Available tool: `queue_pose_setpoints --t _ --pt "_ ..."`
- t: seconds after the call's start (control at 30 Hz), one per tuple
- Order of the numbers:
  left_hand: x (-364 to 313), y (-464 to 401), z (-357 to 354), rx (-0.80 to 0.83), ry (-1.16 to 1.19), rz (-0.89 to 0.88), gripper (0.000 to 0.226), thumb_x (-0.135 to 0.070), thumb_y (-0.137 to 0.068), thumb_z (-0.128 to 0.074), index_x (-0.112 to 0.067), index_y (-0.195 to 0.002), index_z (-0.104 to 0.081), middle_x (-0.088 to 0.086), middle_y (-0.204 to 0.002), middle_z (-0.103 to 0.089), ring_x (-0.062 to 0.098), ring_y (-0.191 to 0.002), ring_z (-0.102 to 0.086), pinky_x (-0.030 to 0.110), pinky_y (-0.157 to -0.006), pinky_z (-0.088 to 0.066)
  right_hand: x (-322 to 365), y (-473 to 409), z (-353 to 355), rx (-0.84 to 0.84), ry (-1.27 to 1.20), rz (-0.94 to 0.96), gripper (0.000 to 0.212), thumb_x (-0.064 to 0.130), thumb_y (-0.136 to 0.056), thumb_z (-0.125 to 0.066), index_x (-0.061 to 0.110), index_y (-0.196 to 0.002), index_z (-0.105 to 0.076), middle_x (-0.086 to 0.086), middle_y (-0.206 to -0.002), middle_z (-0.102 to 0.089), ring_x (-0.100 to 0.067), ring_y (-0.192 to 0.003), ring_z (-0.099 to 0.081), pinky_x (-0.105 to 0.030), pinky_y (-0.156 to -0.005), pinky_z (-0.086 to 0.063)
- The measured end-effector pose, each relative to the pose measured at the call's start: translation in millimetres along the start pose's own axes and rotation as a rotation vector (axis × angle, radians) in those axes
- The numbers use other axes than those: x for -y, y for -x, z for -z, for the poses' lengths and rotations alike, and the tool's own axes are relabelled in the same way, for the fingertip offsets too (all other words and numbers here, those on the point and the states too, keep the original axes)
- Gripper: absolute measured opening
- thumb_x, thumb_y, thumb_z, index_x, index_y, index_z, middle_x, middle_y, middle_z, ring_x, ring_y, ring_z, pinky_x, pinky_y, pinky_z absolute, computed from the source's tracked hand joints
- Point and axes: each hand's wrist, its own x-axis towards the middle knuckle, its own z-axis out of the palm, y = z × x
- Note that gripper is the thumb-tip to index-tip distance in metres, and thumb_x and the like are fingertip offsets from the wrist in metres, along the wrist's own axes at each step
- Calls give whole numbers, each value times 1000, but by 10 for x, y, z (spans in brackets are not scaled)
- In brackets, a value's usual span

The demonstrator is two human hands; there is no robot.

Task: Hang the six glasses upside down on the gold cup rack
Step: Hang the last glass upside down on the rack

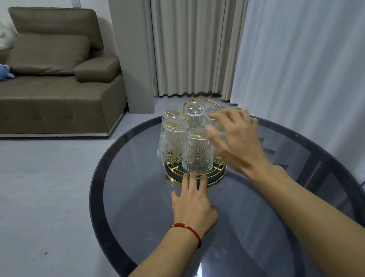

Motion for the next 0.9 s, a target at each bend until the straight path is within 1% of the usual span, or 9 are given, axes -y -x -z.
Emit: queue_pose_setpoints --t 0.07,0.1,0.17,0.23,0.33,0.4,0.5,0.77,0.9 --pt "2 -3 -38 0 2 -4 78 -43 -87 -54 -26 -156 -24 5 -163 -23 25 -153 -10 58 -114 -31 -121 98 75 -165 -220 -171 41 38 -92 -49 21 -126 -66 0 -123 -62 -19 -115 -50 -43 -99 -41" --pt "12 -9 -49 1 2 -8 77 -47 -88 -53 -29 -156 -23 5 -163 -23 25 -153 -10 59 -114 -30 -181 157 101 -214 -311 -262 40 33 -90 -53 20 -126 -64 1 -122 -61 -19 -113 -52 -45 -100 -45" --pt "43 -36 -53 -12 -2 -14 75 -53 -88 -51 -33 -156 -24 4 -160 -26 25 -151 -14 57 -113 -32 -272 257 137 -209 -405 -368 47 31 -86 -61 18 -131 -58 0 -123 -57 -20 -111 -54 -45 -99 -50" --pt "61 -49 -62 -29 -10 -16 75 -55 -87 -49 -35 -155 -26 2 -158 -28 24 -149 -16 54 -110 -34 -340 304 119 -72 -410 -353 59 29 -87 -70 17 -141 -50 -1 -132 -53 -19 -117 -53 -40 -101 -49" --pt "53 -32 -101 -60 -16 -8 73 -57 -87 -47 -35 -154 -27 3 -157 -30 25 -149 -16 55 -110 -33 -368 258 34 86 -425 -289 71 28 -88 -78 20 -149 -43 7 -142 -49 -11 -127 -48 -31 -107 -42" --pt "50 -26 -120 -60 -20 -5 72 -59 -88 -46 -35 -154 -26 3 -158 -29 26 -150 -14 56 -111 -31 -342 198 -23 90 -442 -267 72 31 -89 -78 19 -150 -42 6 -146 -50 -10 -131 -47 -29 -111 -39" --pt "66 -35 -125 -62 -35 -8 70 -59 -90 -43 -36 -153 -26 3 -158 -28 26 -150 -13 54 -110 -30 -325 139 -77 46 -411 -251 68 33 -89 -78 19 -147 -46 2 -146 -55 -14 -133 -50 -33 -112 -41" --pt "79 -37 -121 -65 -38 -9 70 -60 -89 -42 -38 -153 -25 2 -157 -30 23 -149 -15 53 -111 -31 -516 117 -4 37 -384 -201 58 39 -85 -81 29 -136 -56 8 -129 -59 -9 -117 -54 -29 -101 -46" --pt "78 -40 -110 -57 -33 -10 70 -59 -90 -43 -38 -154 -24 2 -158 -29 24 -149 -15 53 -112 -30 -567 111 6 91 -319 -160 47 45 -88 -77 32 -130 -63 3 -125 -59 -6 -112 -52 -28 -99 -44"
